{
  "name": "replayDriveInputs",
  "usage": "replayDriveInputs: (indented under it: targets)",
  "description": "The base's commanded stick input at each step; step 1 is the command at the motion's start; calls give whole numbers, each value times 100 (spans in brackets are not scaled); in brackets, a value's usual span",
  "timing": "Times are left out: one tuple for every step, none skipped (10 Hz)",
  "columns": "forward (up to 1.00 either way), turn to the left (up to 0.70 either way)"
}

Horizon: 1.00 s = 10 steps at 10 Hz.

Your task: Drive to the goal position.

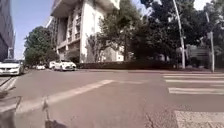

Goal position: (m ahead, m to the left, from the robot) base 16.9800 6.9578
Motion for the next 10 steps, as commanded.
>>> replayDriveInputs:
  targets:
    - [45,0]
    - [45,0]
    - [45,0]
    - [45,0]
    - [45,0]
    - [45,0]
    - [45,0]
    - [45,3]
    - [45,21]
    - [45,27]
